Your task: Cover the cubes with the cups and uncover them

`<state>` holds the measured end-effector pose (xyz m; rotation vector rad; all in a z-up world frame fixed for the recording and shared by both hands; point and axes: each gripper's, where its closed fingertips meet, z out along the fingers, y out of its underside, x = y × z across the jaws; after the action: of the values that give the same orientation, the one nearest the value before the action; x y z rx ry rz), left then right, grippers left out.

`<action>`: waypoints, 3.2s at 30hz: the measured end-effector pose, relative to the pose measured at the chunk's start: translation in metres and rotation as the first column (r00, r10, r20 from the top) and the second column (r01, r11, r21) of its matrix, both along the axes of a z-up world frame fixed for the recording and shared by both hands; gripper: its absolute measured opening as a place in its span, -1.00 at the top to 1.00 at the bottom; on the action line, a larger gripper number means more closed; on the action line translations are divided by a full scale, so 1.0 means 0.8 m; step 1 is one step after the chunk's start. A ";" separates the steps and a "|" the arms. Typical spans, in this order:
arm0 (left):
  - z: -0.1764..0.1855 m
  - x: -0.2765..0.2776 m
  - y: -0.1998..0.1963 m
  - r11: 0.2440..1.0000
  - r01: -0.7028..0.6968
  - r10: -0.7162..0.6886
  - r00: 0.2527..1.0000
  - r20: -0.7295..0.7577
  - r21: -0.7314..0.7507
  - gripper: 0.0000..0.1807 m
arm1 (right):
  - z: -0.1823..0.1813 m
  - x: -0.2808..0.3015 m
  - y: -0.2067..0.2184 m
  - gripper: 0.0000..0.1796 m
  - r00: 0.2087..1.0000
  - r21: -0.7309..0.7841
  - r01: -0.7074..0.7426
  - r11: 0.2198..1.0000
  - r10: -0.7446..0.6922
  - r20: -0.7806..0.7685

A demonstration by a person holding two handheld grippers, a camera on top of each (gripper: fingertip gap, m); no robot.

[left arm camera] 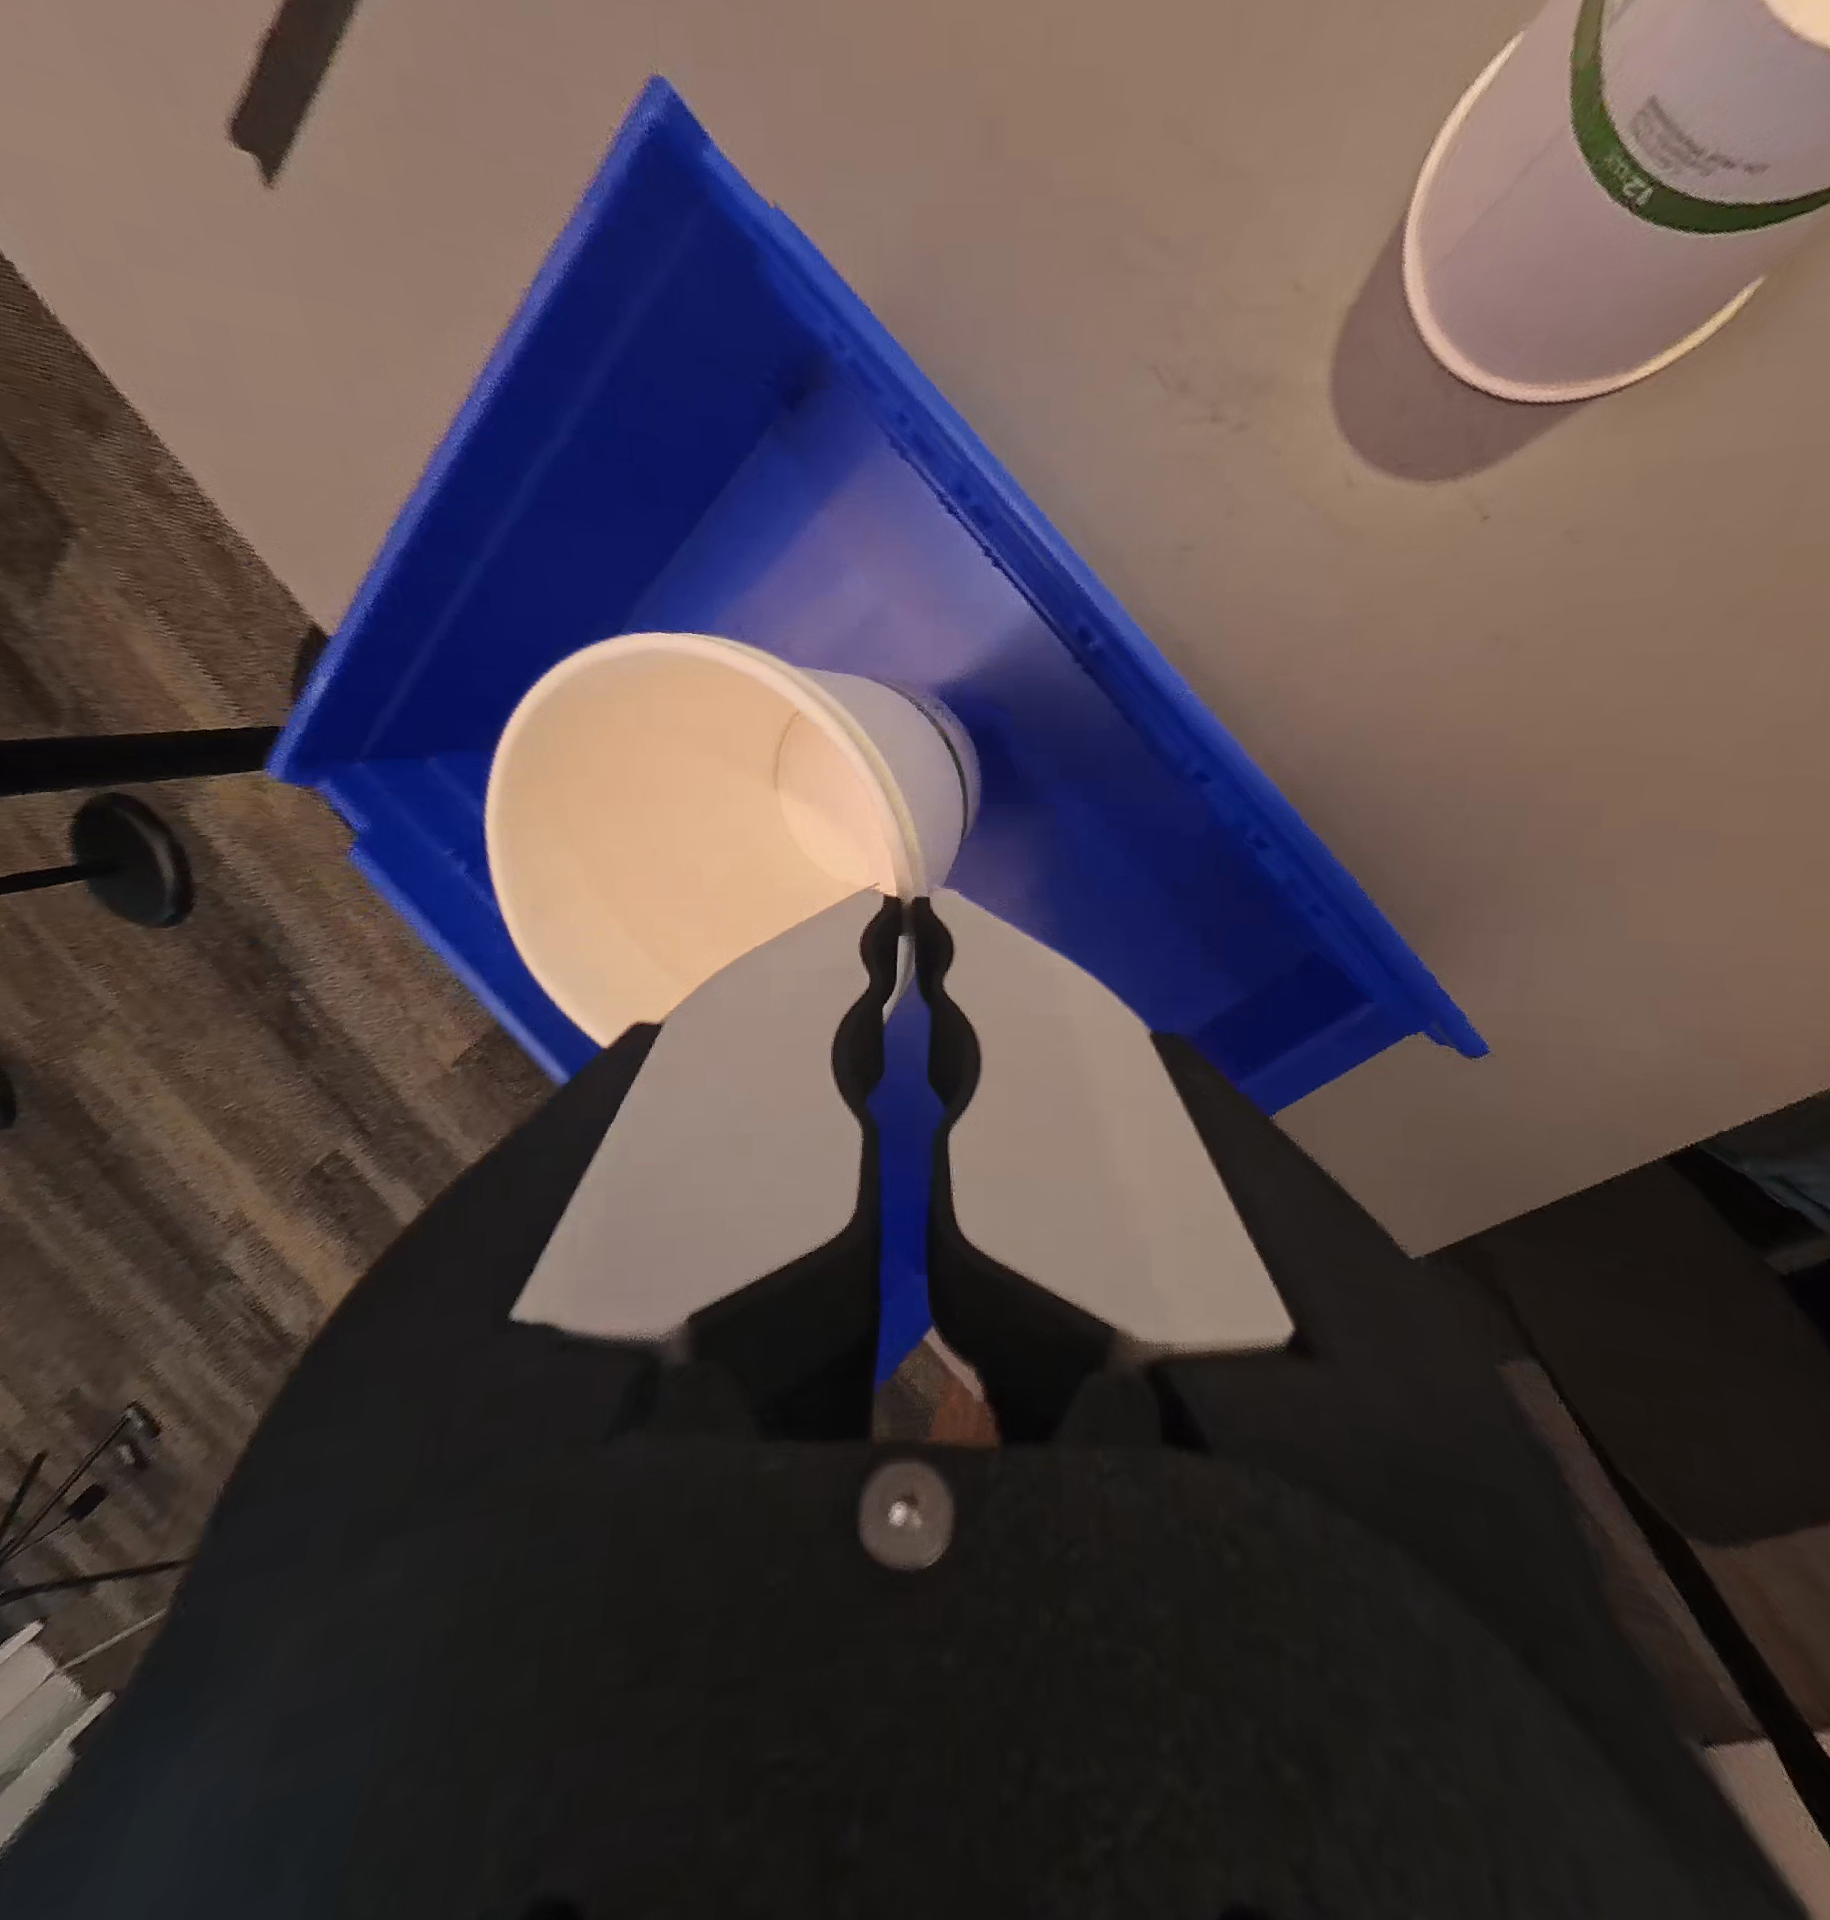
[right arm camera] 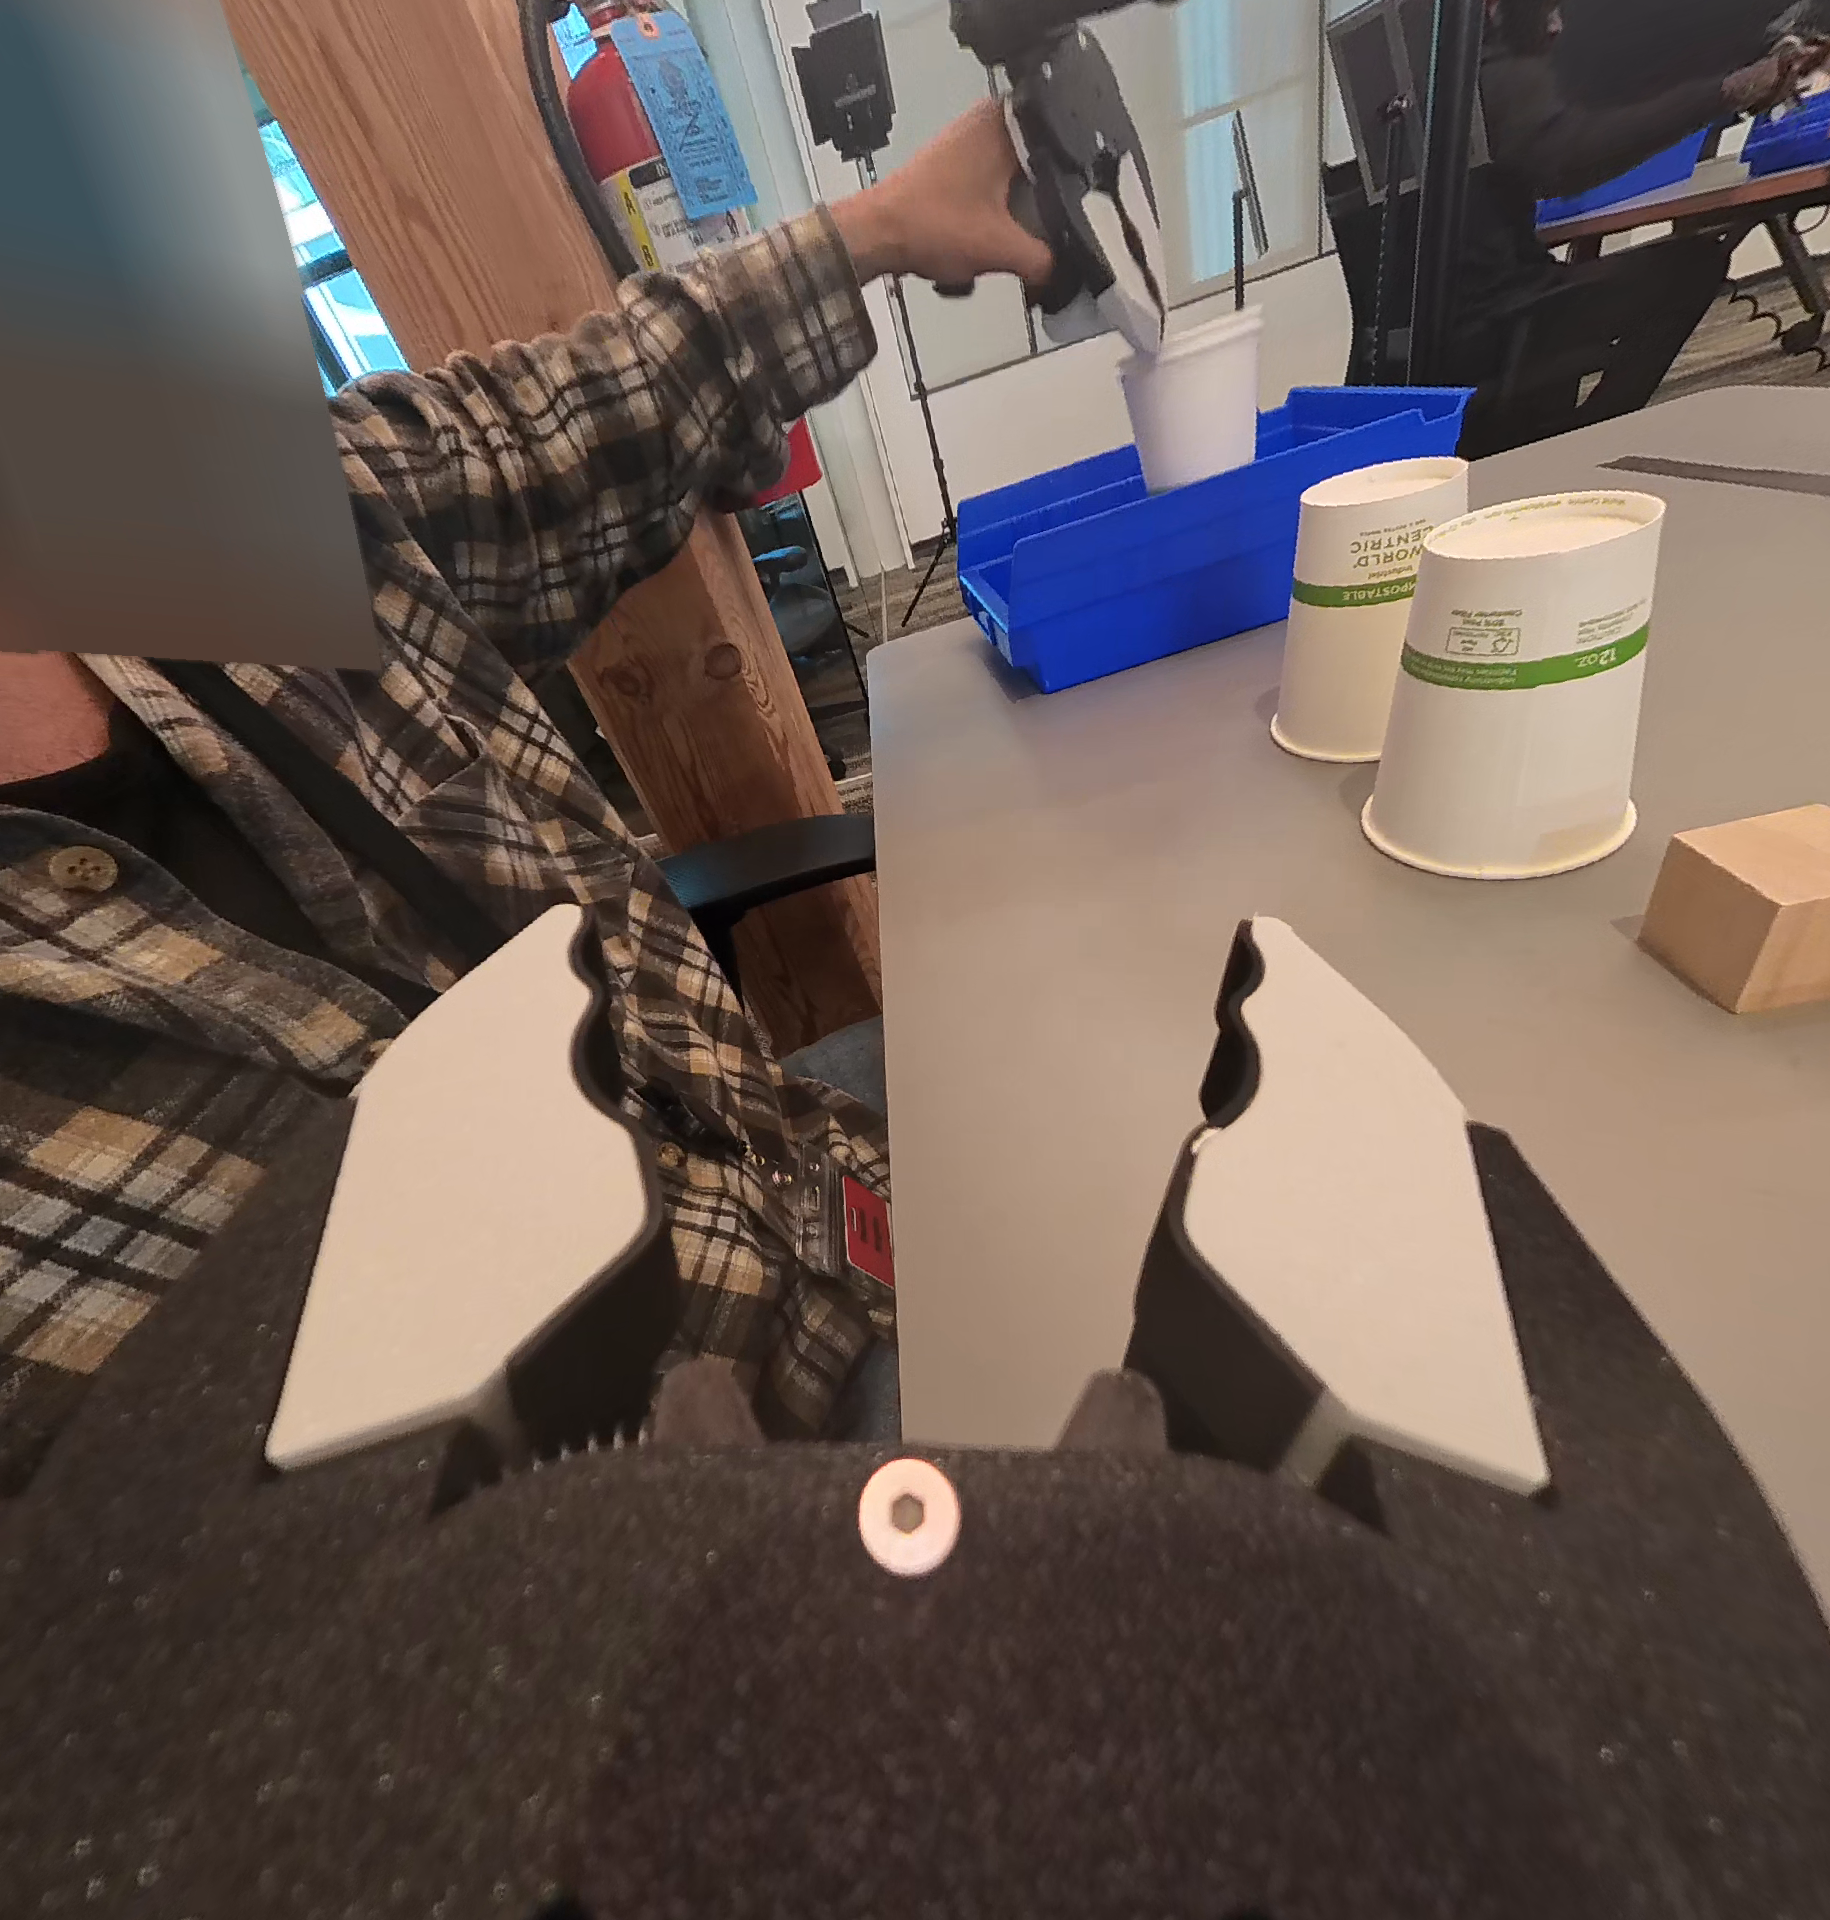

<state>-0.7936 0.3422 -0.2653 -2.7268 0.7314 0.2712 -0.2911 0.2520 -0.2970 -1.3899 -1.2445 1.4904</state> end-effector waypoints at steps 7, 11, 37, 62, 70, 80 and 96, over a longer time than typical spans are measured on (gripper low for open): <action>0.041 -0.014 0.005 0.998 -0.025 0.032 0.991 -0.127 0.061 0.98 | -0.002 -0.001 -0.001 -0.22 1.000 -0.004 0.000 1.000 0.000 0.001; 0.046 -0.020 0.006 0.996 -0.049 0.062 0.979 -0.195 0.072 0.98 | -0.004 -0.001 -0.002 -0.22 1.000 -0.005 -0.002 1.000 0.002 0.001; -0.020 -0.033 0.014 0.977 -0.120 0.180 0.911 -0.371 0.178 0.97 | -0.011 -0.003 -0.009 -0.19 1.000 -0.021 -0.019 1.000 0.020 0.006; 0.005 -0.029 0.023 0.957 -0.024 0.176 0.840 -0.513 0.290 0.97 | -0.021 -0.013 -0.016 -0.18 0.999 -0.041 -0.052 0.998 0.052 0.013; 0.009 -0.025 0.025 0.949 -0.047 0.191 0.874 -0.448 0.313 0.97 | -0.022 -0.016 -0.016 -0.18 0.998 -0.045 -0.056 0.997 0.057 0.011; 0.002 -0.040 0.021 0.945 -0.063 0.232 0.822 -0.520 0.322 0.97 | -0.026 -0.019 -0.018 -0.17 0.998 -0.051 -0.064 0.997 0.065 0.010; -0.037 -0.003 0.010 0.973 -0.043 0.125 0.925 -0.358 0.227 0.97 | -0.031 -0.017 -0.021 -0.18 0.997 -0.063 -0.069 0.996 0.070 0.015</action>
<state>-0.7962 0.3505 -0.2945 -2.5265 0.6318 0.8537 -0.3047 0.2348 -0.3217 -1.4152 -1.2782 1.5801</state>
